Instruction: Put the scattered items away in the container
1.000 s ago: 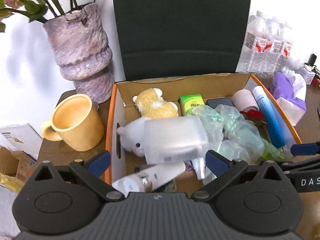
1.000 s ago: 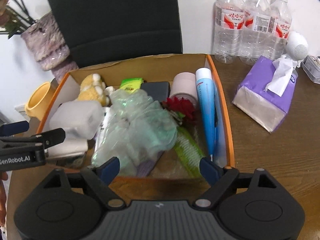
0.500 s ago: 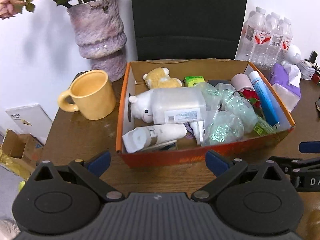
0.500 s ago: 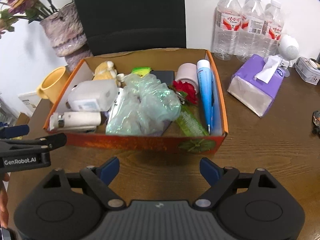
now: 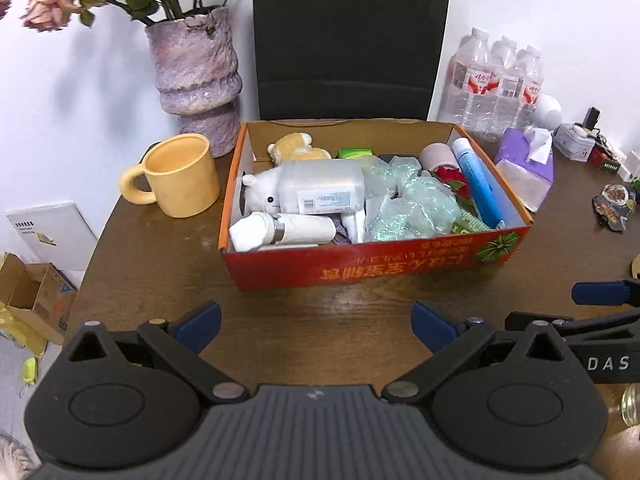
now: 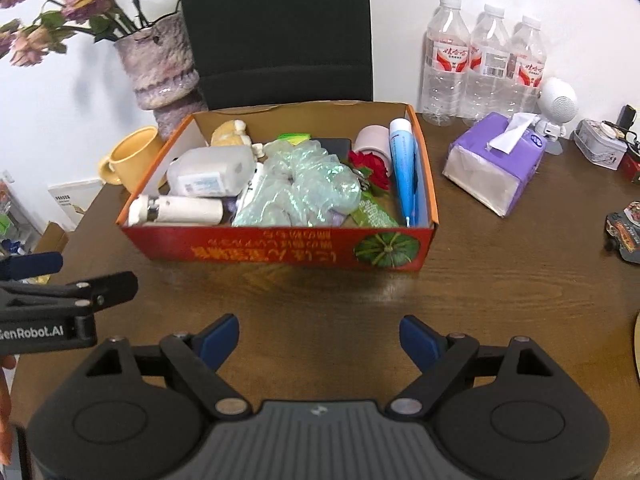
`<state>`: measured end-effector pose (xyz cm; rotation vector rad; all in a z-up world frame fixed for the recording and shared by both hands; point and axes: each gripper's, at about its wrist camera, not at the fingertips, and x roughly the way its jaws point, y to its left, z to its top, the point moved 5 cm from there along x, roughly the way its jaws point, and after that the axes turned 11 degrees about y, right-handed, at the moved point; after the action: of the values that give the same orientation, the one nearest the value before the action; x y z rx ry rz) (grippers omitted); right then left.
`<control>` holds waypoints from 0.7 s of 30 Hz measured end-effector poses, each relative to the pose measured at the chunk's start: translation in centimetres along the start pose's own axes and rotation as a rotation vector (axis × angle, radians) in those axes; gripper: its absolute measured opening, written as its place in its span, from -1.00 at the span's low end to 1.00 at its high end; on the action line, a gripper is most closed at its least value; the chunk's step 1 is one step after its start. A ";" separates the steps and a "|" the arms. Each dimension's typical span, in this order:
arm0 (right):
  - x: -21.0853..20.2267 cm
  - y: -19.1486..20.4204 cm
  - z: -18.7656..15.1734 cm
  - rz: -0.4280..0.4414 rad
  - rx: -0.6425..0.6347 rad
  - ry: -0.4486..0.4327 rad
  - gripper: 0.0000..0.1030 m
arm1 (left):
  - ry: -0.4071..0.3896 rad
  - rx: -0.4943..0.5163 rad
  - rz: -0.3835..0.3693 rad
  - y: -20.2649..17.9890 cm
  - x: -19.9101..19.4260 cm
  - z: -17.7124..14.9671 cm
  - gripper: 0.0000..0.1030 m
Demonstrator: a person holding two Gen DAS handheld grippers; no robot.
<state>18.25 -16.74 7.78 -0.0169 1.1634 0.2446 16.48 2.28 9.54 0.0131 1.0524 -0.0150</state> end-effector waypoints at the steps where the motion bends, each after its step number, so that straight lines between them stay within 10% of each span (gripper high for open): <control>1: -0.2 0.0 -0.5 -0.003 -0.002 -0.004 0.69 | -0.007 -0.005 -0.010 0.0 -0.4 -0.6 1.00; 12: -1.2 1.0 -7.3 -0.009 -0.032 -0.054 0.73 | -0.081 -0.030 -0.066 -0.2 -2.2 -9.4 1.00; 21: 1.0 0.9 -15.3 0.023 -0.016 -0.253 0.82 | -0.238 -0.103 0.035 0.3 -1.2 -17.4 1.00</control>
<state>4.57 -17.83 0.83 0.0132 0.9101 0.2682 0.77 2.91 1.90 -0.0622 0.8142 0.0677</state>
